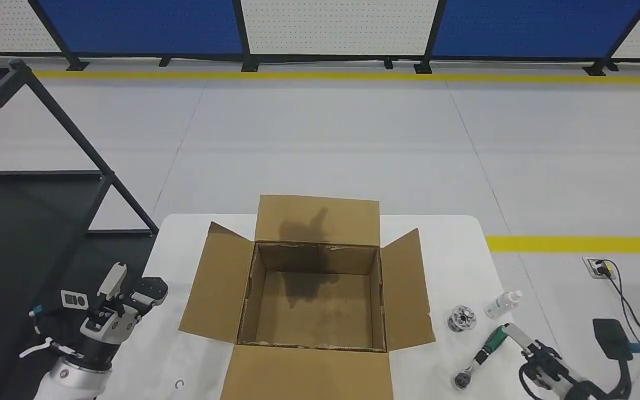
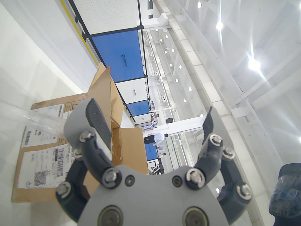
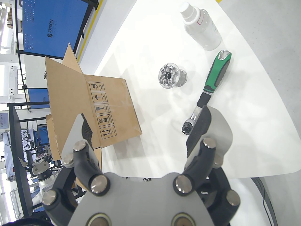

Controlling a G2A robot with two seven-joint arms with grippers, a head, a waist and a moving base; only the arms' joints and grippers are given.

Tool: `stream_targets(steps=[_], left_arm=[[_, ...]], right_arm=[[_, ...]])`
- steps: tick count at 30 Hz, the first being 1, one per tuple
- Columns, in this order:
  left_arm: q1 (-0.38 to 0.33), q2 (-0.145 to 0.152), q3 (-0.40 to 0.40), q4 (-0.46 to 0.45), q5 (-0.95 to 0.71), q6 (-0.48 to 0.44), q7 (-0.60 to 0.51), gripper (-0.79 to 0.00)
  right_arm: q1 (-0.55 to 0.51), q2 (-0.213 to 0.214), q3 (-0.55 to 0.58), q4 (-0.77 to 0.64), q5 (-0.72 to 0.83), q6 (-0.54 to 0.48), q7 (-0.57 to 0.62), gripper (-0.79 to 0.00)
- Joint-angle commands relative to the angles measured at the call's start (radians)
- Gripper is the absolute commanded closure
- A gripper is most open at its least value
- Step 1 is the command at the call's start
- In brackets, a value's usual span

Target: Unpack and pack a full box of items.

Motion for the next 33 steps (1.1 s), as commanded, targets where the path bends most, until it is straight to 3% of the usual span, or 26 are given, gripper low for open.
stream_targets(steps=[1,8,14,25,33], left_arm=[[0.000,0.000,0.000,0.000,0.000,0.000,0.000,-0.785],[0.000,0.000,0.000,0.000,0.000,0.000,0.000,-0.785],[0.000,0.000,0.000,0.000,0.000,0.000,0.000,-0.785],[0.000,0.000,0.000,0.000,0.000,0.000,0.000,-0.785],[0.000,0.000,0.000,0.000,0.000,0.000,0.000,-0.785]], right_arm=[[0.000,0.000,0.000,0.000,0.000,0.000,0.000,-0.785],[-0.003,0.001,-0.002,-0.007,-0.014,-0.015,-0.015,-0.785],[-0.029,0.015,-0.017,-0.089,-0.153,-0.011,0.031,-0.785],[0.083,0.065,-0.019,-0.122,-0.427,0.034,0.330,-0.785],[0.193,0.097,-0.089,-0.101,-0.646,0.048,0.552,-0.785]])
